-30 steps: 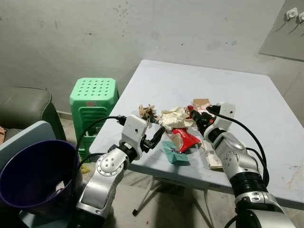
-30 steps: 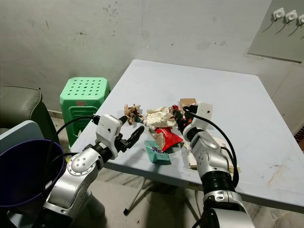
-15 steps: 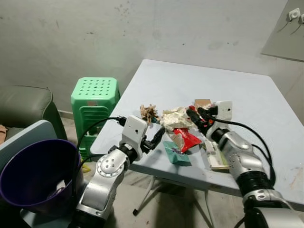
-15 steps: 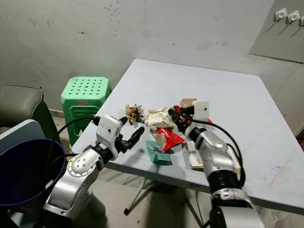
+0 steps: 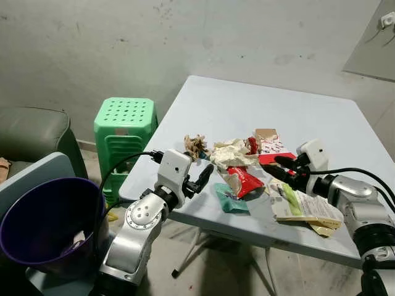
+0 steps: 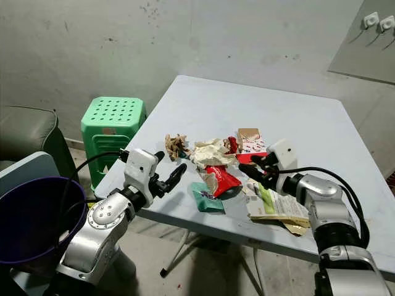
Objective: Picking trash to rubbish bin
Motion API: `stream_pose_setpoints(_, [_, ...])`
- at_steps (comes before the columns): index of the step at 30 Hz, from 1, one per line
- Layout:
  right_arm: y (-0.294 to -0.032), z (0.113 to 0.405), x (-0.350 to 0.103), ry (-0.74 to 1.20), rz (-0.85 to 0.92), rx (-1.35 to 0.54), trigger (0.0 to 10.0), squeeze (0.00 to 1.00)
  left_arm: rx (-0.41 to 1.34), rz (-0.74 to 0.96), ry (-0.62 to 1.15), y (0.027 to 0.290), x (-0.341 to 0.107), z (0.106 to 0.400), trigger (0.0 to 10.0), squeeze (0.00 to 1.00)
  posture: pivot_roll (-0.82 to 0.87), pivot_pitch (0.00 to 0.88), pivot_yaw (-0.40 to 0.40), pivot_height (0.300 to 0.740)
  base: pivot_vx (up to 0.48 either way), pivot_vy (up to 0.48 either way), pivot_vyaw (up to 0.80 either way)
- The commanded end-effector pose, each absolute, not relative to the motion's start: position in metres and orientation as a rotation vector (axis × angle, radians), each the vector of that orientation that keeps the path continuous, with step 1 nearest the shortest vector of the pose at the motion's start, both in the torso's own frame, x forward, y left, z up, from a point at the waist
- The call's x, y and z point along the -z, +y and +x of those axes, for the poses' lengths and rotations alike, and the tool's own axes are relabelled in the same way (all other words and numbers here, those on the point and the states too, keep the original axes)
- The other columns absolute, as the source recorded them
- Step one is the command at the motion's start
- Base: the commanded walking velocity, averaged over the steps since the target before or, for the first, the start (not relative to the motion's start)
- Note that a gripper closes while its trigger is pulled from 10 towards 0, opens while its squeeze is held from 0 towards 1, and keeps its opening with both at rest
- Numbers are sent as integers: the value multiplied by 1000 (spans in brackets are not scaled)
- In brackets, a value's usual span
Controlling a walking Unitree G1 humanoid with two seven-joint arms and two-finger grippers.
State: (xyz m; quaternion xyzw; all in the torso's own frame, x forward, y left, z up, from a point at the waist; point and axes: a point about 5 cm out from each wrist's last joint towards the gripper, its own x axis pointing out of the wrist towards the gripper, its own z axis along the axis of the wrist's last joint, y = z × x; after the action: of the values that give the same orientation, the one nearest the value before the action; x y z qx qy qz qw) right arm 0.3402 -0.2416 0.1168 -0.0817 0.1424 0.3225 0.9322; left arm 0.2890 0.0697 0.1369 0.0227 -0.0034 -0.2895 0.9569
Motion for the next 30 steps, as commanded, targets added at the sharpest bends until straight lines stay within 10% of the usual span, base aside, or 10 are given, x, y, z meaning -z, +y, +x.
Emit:
stream_pose_setpoints(1, [-243,345,-124,279,-207,-660,10000,0,605,46,-17,65,-141,287,10000,0,-41,9,-95,740,0,0,0])
stream_pose_setpoints(7, [-235,354,-127,242,-224,-618,10000,0,605,46,-16,65,-141,285,10000,0,-28,16,-98,740,0,0,0])
stream_pose_setpoints(8, [-233,356,-129,232,-221,-606,10000,298,604,46,-15,65,-141,285,10000,0,-24,17,-99,740,0,0,0])
stream_pose_setpoints(9, [-232,357,-130,224,-220,-598,10000,298,603,46,-15,65,-141,285,10000,0,-24,17,-99,740,0,0,0])
stream_pose_setpoints(10, [-231,359,-132,214,-205,-595,10000,1000,602,45,-14,65,-141,284,10000,0,-20,19,-101,740,0,0,0])
stream_pose_setpoints(29, [-216,365,-140,243,-343,-743,10000,1000,585,45,-10,66,-142,282,10000,0,-8,36,-108,740,0,0,0])
stream_pose_setpoints(30, [-215,365,-140,243,-351,-749,10000,0,585,45,-9,66,-141,282,10000,0,-6,34,-110,740,0,0,0])
